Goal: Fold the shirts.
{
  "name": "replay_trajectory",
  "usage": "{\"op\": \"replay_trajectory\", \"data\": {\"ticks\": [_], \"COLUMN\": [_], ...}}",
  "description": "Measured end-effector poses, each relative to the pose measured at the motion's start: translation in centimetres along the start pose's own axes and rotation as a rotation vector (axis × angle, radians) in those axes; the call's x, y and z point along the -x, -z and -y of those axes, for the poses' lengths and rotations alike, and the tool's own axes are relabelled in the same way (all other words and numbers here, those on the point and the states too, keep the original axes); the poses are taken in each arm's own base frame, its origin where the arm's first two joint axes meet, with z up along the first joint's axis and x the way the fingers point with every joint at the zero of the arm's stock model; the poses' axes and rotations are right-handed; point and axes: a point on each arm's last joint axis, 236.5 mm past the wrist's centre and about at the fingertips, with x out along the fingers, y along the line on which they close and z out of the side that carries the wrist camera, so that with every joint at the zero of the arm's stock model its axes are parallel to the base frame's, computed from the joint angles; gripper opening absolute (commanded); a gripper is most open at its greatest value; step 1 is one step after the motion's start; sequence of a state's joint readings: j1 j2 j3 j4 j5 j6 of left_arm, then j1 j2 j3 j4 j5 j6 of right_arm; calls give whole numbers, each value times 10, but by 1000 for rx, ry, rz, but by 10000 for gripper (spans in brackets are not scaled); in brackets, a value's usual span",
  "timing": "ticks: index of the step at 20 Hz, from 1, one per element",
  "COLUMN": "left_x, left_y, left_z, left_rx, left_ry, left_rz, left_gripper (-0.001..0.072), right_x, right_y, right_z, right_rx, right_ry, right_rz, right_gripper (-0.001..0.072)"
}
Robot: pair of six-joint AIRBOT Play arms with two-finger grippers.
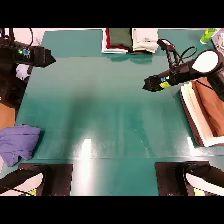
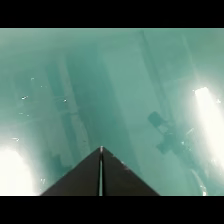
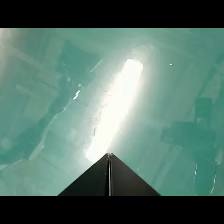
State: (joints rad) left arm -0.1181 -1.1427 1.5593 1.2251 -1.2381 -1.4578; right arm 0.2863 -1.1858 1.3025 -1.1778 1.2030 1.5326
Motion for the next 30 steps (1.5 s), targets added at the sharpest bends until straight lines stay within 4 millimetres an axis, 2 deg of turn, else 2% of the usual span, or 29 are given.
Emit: {"op": "replay_trajectory", "data": {"ticks": [13, 15, 17, 18, 20, 22, 24, 26, 27, 28, 29, 30], "left_x": [0, 0, 2, 6, 17, 38, 57, 69, 73, 74, 73, 73], "left_y": [0, -5, -7, -1, 20, 49, 91, 143, 173, 203, 229, 256], "left_z": [0, 0, -5, -12, -39, -72, -102, -127, -139, -148, -156, -162], "left_rx": [0, 0, -9, -18, -17, 27, 109, 190, 227, 259, 282, 306], "left_ry": [0, -2, -20, -50, -141, -236, -320, -397, -438, -471, -498, -525], "left_rz": [0, 23, 31, 9, -65, -124, -193, -284, -343, -409, -469, -533], "left_gripper": [28, 28, 27, 27, 27, 27, 28, 29, 212, 543, 607, 607], "right_x": [0, 0, 0, 0, 0, 0, 0, 0, -1, 0, -1, -1], "right_y": [0, 0, 1, 1, 1, 1, 1, 1, 1, 1, 1, 1], "right_z": [0, 0, 0, 0, 0, 0, 0, 0, 0, 0, 0, 0], "right_rx": [0, 0, 0, 0, 1, 1, 1, 1, 1, 1, 1, 1], "right_ry": [-1, -1, -1, -1, -1, -1, -1, 0, 0, 0, 0, 0], "right_rz": [-1, -1, -3, -4, -4, -5, -5, -5, -5, -5, -5, -5], "right_gripper": [19, 19, 19, 19, 19, 19, 19, 19, 19, 19, 19, 19]}}
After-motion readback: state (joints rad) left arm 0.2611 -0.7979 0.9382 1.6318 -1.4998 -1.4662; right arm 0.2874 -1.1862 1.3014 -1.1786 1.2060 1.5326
